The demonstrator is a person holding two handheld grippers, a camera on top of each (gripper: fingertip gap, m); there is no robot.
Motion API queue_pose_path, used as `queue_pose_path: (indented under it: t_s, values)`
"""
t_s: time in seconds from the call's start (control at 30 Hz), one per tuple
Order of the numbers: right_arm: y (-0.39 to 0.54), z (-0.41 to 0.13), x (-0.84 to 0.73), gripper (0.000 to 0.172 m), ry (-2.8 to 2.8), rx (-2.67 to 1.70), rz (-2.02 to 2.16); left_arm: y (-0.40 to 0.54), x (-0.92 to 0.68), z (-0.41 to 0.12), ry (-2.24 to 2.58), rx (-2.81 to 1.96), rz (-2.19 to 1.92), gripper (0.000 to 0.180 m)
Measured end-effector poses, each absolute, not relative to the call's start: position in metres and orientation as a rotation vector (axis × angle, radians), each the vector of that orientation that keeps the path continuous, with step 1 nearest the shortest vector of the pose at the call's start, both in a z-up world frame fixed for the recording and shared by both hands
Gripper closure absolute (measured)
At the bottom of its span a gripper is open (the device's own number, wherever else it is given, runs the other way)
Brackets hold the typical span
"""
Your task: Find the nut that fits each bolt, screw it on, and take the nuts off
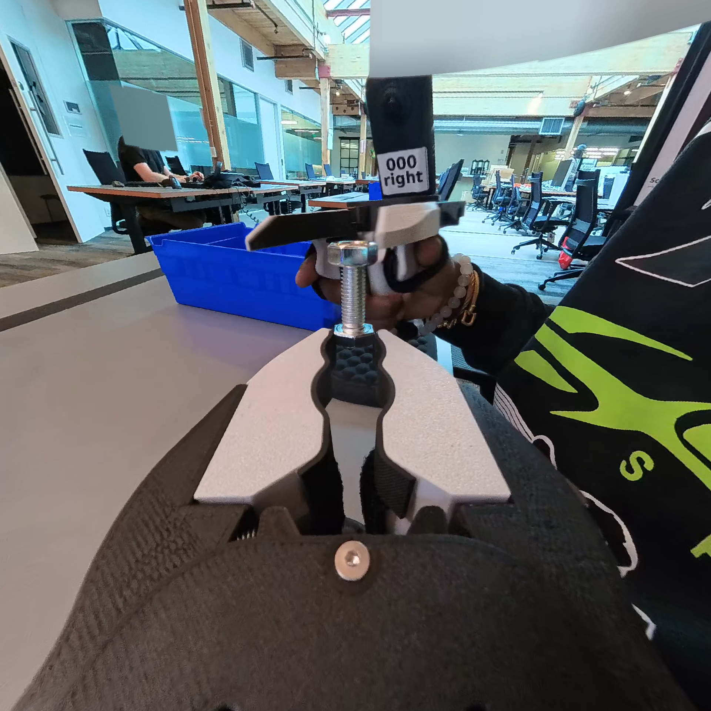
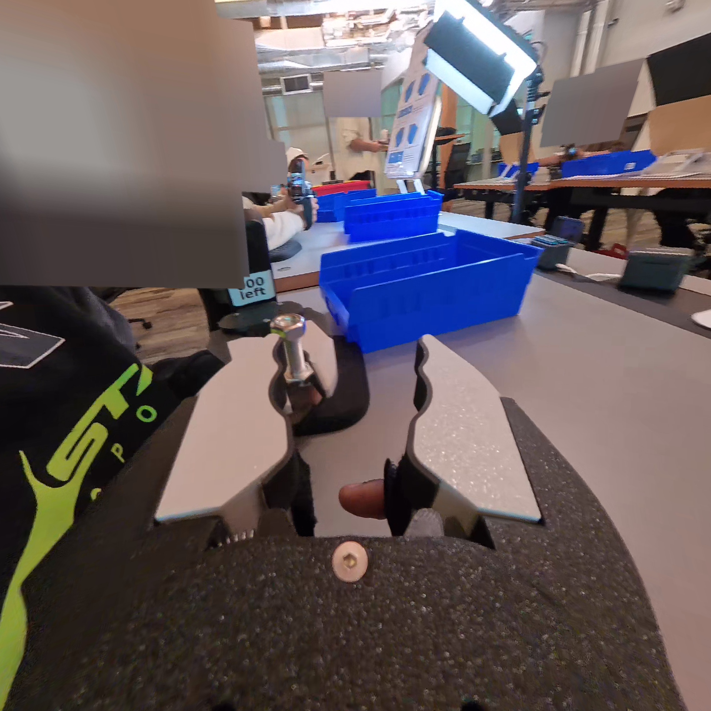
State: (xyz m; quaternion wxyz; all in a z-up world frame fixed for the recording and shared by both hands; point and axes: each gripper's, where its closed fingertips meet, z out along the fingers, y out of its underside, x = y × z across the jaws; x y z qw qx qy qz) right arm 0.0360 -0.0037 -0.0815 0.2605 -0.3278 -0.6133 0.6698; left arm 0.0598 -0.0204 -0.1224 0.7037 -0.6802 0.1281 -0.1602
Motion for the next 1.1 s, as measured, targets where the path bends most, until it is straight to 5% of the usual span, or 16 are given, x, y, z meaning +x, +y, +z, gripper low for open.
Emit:
queue_pose_path:
  t_s: [0.5,1.1]
  values:
    - [-0.018,-0.085,0.026,0.101,-1.694,-0.875,1.806,-0.02,0.058,-0.122,0.267,-1.51,-0.352,0.162]
    - [-0.025,-0.097,0.043,0.154,-2.152,-0.873,1.462,-0.009,0.052,-0.139,0.284,-1.663,-0.149,0.162]
